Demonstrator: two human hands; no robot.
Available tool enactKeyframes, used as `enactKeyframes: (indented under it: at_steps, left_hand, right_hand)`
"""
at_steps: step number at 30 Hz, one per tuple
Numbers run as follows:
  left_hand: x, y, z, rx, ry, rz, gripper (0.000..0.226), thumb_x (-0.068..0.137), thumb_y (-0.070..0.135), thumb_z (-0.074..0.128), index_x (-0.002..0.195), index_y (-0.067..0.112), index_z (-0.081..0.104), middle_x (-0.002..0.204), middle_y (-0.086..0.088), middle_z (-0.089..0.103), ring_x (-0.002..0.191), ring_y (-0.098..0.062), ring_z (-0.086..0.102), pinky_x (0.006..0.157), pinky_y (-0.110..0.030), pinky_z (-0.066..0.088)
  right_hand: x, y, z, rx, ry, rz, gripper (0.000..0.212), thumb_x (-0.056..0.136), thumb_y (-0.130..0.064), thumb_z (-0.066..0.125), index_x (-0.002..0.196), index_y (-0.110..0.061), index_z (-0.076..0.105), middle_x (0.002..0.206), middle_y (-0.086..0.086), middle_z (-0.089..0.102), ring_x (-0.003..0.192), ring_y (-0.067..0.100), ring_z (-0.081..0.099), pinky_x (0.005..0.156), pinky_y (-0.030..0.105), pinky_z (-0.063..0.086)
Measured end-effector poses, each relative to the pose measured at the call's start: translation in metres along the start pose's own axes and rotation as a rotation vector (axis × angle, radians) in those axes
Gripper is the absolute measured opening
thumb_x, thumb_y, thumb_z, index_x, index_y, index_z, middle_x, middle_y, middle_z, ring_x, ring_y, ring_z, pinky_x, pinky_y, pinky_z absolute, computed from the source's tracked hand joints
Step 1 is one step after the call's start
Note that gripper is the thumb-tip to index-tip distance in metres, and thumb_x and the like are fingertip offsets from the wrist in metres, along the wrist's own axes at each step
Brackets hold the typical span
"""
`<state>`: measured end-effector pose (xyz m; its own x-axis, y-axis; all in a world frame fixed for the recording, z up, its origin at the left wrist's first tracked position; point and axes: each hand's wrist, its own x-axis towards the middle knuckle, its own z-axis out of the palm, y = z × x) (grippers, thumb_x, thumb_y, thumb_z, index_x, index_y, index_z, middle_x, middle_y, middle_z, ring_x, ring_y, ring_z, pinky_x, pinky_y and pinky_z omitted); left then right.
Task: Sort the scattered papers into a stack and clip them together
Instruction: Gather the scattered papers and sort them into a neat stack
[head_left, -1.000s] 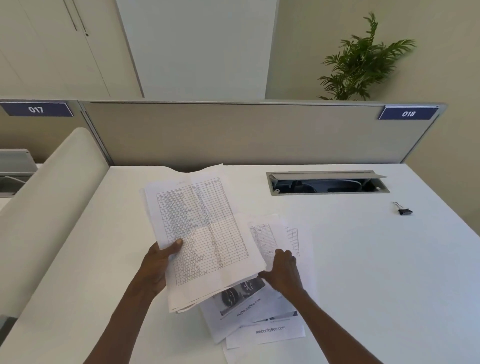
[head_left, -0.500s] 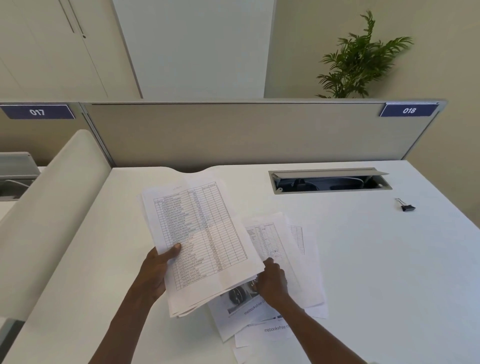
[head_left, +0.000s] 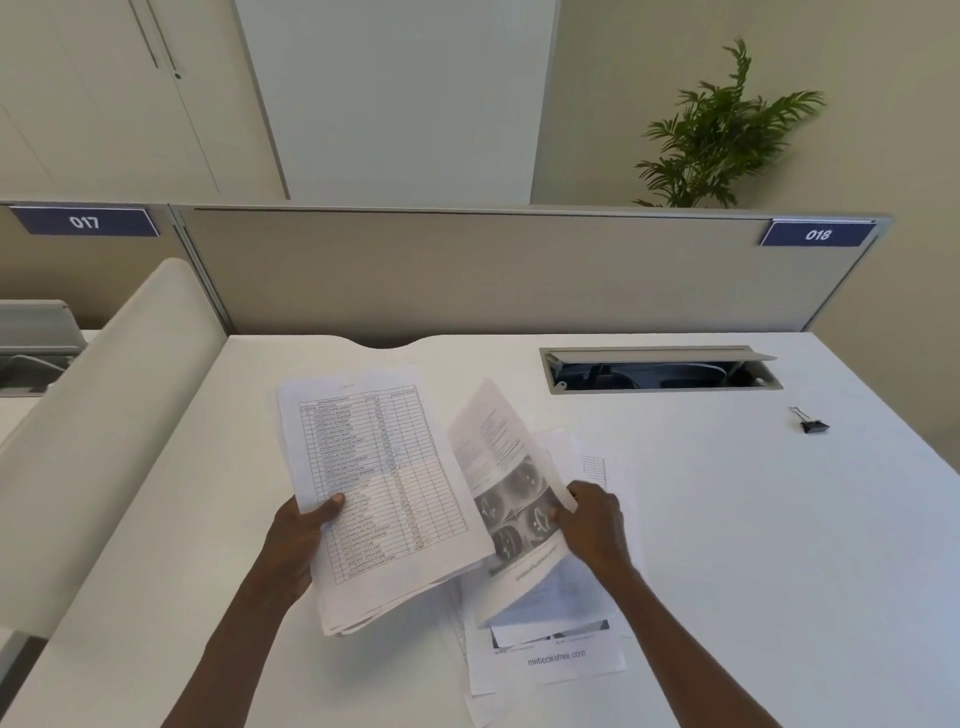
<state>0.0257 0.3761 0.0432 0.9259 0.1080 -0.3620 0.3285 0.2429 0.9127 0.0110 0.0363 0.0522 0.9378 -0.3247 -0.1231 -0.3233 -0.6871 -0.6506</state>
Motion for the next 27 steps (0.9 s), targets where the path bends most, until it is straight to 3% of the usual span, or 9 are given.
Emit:
enactKeyframes:
  at_steps: [4,9,13,15,19,21,24,27]
  left_hand:
    - [0.006,-0.006,-0.001,-0.001,0.057,-0.002,0.027,0.093,0.002,0.059,0.118,0.009,0.064,0.111,-0.013,0.071,0.098,-0.034,0.068,0.082,-0.043,0.054]
    - [0.005,-0.008,0.005,-0.003,0.078,-0.007,0.025,0.093,0.001,0.058,0.116,0.009,0.065,0.106,-0.012,0.072,0.095,-0.033,0.069,0.076,-0.039,0.056]
    - [0.006,-0.01,0.018,-0.037,0.059,-0.044,0.022,0.093,0.002,0.059,0.113,0.008,0.066,0.108,-0.015,0.072,0.094,-0.034,0.069,0.077,-0.042,0.056]
    - [0.005,-0.011,0.026,-0.069,0.047,-0.069,0.024,0.092,0.002,0.06,0.115,0.007,0.066,0.108,-0.015,0.073,0.094,-0.034,0.07,0.077,-0.042,0.056]
    - [0.003,-0.01,0.042,-0.107,0.004,-0.114,0.024,0.091,0.003,0.062,0.113,0.008,0.069,0.105,-0.014,0.076,0.093,-0.034,0.072,0.081,-0.044,0.056]
    - [0.001,-0.01,0.049,-0.095,-0.016,-0.115,0.024,0.09,0.004,0.062,0.111,0.011,0.07,0.103,-0.012,0.077,0.093,-0.034,0.071,0.082,-0.046,0.056]
    - [-0.001,-0.01,0.053,-0.087,-0.032,-0.13,0.023,0.092,0.007,0.059,0.11,0.012,0.072,0.103,-0.014,0.076,0.094,-0.036,0.07,0.085,-0.052,0.056]
    - [-0.001,-0.011,0.052,-0.102,-0.032,-0.144,0.024,0.093,0.009,0.058,0.113,0.009,0.071,0.103,-0.016,0.075,0.096,-0.039,0.069,0.09,-0.056,0.053]
  right_hand:
    - [0.002,-0.018,-0.041,-0.02,0.126,-0.054,0.019,0.086,-0.015,0.065,0.069,-0.013,0.058,0.058,-0.007,0.056,0.049,0.005,0.049,0.042,0.02,0.029]
    - [-0.003,-0.045,-0.082,0.055,0.221,-0.109,0.016,0.086,-0.017,0.065,0.072,-0.012,0.061,0.061,-0.004,0.06,0.048,0.008,0.049,0.042,0.02,0.033]
    - [-0.007,-0.065,-0.092,0.104,0.161,-0.137,0.015,0.082,-0.02,0.074,0.08,-0.01,0.063,0.07,-0.004,0.062,0.057,0.01,0.056,0.049,0.019,0.035]
    - [-0.009,-0.07,-0.085,0.2,0.109,-0.119,0.018,0.079,-0.02,0.077,0.084,-0.009,0.066,0.075,0.0,0.067,0.064,0.019,0.062,0.053,0.025,0.044]
    - [-0.013,-0.074,-0.058,0.345,-0.05,-0.066,0.029,0.077,-0.023,0.08,0.101,-0.014,0.066,0.095,0.001,0.073,0.082,0.02,0.071,0.074,0.038,0.06]
    - [-0.015,-0.074,-0.045,0.349,-0.075,-0.08,0.032,0.078,-0.022,0.079,0.105,-0.015,0.065,0.1,-0.001,0.072,0.087,0.018,0.07,0.078,0.038,0.06]
    - [-0.018,-0.072,-0.029,0.262,-0.086,-0.107,0.038,0.081,-0.027,0.076,0.115,-0.017,0.061,0.103,-0.007,0.066,0.091,0.014,0.064,0.071,0.022,0.053]
    - [-0.018,-0.066,-0.019,0.126,-0.083,-0.141,0.056,0.082,-0.041,0.072,0.13,-0.022,0.051,0.118,-0.002,0.06,0.108,0.018,0.056,0.092,0.034,0.051]
